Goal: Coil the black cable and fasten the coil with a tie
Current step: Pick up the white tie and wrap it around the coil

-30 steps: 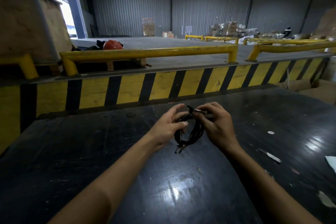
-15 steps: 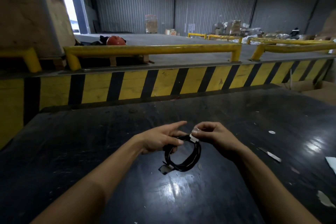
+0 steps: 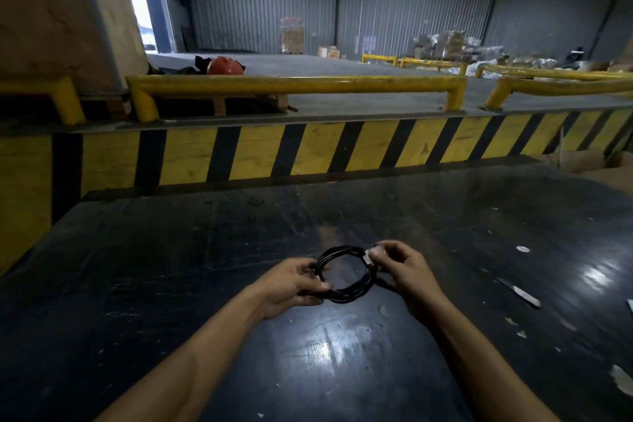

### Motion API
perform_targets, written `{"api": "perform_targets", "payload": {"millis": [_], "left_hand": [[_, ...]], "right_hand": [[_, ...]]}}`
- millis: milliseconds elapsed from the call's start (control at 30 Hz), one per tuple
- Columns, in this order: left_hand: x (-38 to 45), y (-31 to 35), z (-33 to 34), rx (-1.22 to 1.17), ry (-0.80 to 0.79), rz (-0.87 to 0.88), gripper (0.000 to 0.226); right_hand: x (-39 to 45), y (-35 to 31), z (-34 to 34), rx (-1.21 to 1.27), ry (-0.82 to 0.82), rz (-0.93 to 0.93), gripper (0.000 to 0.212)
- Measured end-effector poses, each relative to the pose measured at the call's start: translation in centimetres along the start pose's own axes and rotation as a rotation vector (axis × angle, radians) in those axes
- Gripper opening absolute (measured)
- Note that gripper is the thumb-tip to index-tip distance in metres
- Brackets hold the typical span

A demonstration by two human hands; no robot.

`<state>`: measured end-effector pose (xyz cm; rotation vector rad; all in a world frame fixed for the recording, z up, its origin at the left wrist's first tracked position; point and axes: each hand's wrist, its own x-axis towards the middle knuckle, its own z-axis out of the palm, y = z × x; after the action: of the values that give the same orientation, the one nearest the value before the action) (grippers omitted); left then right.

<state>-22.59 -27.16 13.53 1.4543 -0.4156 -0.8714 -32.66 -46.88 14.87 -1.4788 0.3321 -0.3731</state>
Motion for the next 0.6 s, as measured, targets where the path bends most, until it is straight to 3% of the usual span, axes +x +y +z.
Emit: {"api": "perform_targets", "payload": {"millis": [100,233,300,467,600], "left_hand": [[1.0,-1.1,-1.0,0.026,0.006,-0.067,0.031],[2.9,-2.7,-2.4,0.012,0.043,-0.135,0.011],[3.9,-3.4,-2.7,0.037,0.095,-0.157,0.012],[6.4,-6.4,-3.6,0.185,0.285,-0.235,0.018],[7.4,-9.4,-4.5,0.251,0.337,-0.356,0.008]], "right_hand": [[0.6,2.1,-0.4,-0.098,-0.028,0.065,0.004],[1.7,4.5,-0.9,-0.269,0.083,0.023,0.008],[2.2,5.8,-0.7,-0.286,0.094,0.028,0.007],[4.3,9.6,0.3,-0.364,0.013,0.08,0.006],[5.7,14.4,0.9,-0.499,-0.064,0.167,0.005]]}}
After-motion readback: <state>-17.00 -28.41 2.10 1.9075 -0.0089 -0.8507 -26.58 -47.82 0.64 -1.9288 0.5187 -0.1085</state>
